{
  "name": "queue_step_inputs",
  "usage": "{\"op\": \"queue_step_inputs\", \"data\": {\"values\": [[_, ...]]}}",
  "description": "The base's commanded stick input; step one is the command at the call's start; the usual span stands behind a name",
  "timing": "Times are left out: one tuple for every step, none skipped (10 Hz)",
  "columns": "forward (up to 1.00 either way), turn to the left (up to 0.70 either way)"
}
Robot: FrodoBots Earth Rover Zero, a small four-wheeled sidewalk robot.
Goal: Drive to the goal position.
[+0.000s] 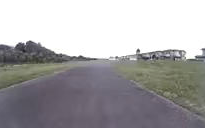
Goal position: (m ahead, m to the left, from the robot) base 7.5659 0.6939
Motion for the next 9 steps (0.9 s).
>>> {"op": "queue_step_inputs", "data": {"values": [[0.70,0.00],[0.70,0.00],[0.70,0.00],[0.70,0.00],[0.70,0.00],[0.70,0.00],[0.70,0.00],[0.70,0.00],[0.70,0.06]]}}
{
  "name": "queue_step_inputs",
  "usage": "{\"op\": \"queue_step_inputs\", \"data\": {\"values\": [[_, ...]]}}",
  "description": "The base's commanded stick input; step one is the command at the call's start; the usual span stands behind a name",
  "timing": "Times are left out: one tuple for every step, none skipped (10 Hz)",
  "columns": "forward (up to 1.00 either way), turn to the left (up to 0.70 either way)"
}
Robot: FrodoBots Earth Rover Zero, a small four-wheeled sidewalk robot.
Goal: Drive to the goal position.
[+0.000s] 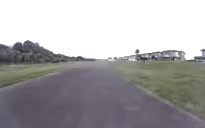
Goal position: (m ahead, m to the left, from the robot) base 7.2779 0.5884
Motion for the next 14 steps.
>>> {"op": "queue_step_inputs", "data": {"values": [[0.70,0.15],[0.70,0.31],[0.70,0.19],[0.70,0.03],[0.70,0.01],[0.70,0.00],[0.70,0.00],[0.70,0.00],[0.70,0.01],[0.70,0.02],[0.70,0.02],[0.70,0.02],[0.70,0.02],[0.70,0.02]]}}
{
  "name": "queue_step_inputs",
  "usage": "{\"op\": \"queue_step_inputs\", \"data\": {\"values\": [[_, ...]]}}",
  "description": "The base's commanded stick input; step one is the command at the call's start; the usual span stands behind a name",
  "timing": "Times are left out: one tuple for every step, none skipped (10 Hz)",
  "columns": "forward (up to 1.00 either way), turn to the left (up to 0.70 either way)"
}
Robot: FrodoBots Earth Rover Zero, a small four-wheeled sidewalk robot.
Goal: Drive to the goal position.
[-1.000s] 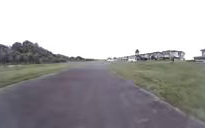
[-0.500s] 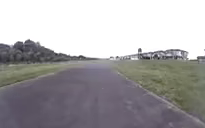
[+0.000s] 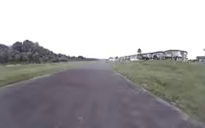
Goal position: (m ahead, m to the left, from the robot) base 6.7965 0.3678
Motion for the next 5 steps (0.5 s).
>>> {"op": "queue_step_inputs", "data": {"values": [[0.70,0.01],[0.70,0.14],[0.70,0.35],[0.70,0.35],[0.70,0.16]]}}
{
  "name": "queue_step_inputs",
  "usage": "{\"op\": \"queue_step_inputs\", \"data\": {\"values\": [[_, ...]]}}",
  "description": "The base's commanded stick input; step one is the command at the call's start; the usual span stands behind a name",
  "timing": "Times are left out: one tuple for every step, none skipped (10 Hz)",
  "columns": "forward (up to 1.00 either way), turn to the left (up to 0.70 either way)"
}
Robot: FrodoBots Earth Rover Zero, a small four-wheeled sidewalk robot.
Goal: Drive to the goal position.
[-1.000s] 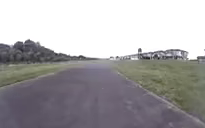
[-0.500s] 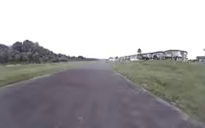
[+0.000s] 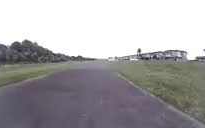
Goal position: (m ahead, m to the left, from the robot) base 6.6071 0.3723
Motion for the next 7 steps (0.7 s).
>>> {"op": "queue_step_inputs", "data": {"values": [[0.70,0.04],[0.70,0.02],[0.70,0.02],[0.70,0.00],[0.70,0.00],[0.70,0.00],[0.70,0.00]]}}
